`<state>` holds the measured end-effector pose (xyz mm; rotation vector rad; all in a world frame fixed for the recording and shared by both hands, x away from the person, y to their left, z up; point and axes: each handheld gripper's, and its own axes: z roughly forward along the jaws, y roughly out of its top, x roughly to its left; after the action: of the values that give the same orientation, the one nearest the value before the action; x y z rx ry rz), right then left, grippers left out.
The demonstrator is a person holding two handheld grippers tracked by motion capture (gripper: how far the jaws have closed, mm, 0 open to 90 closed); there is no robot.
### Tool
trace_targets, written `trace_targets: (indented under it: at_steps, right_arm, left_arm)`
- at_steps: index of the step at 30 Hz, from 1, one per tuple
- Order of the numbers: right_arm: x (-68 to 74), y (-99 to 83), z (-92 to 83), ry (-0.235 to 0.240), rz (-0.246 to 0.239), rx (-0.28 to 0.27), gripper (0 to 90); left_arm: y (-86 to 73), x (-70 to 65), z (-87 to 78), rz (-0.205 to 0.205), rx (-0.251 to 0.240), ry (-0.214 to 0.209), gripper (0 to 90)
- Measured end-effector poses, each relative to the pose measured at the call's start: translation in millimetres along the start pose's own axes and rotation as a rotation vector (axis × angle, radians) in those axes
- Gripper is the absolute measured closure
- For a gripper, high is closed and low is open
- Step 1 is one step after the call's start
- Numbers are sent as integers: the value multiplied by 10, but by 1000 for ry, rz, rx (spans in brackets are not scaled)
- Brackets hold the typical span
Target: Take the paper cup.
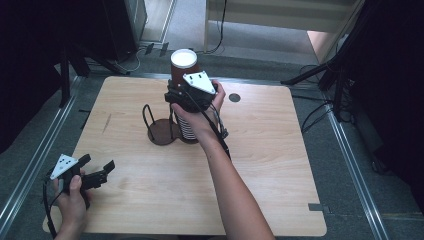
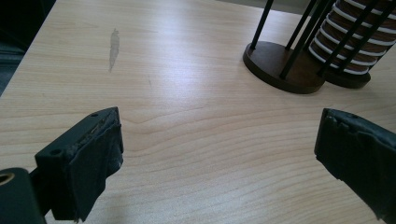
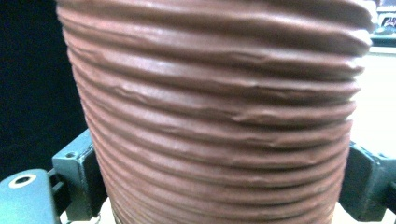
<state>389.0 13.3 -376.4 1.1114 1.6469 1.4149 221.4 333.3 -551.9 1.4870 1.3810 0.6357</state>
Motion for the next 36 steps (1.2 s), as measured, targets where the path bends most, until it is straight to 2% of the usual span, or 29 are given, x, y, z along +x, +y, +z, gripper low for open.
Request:
trace_targets:
  at_steps: [4, 9, 14, 26, 36]
  right_arm:
    - [8, 65, -30, 1, 10, -19, 98]
    - [4, 127, -45, 24, 24, -18, 101]
    - [9, 185, -41, 23, 44, -21, 102]
    - [59, 418, -92, 12, 24, -56, 101]
    - [42, 604, -170, 9, 33, -83, 101]
  left_arm:
    - [1, 1, 1, -2, 0, 1, 19]
    - [0, 1, -1, -3, -1, 0, 19]
    - [0, 0, 0, -1, -1, 0, 19]
    - [0, 4, 0, -6, -4, 4, 19]
    - [0, 8, -3, -6, -4, 2, 18]
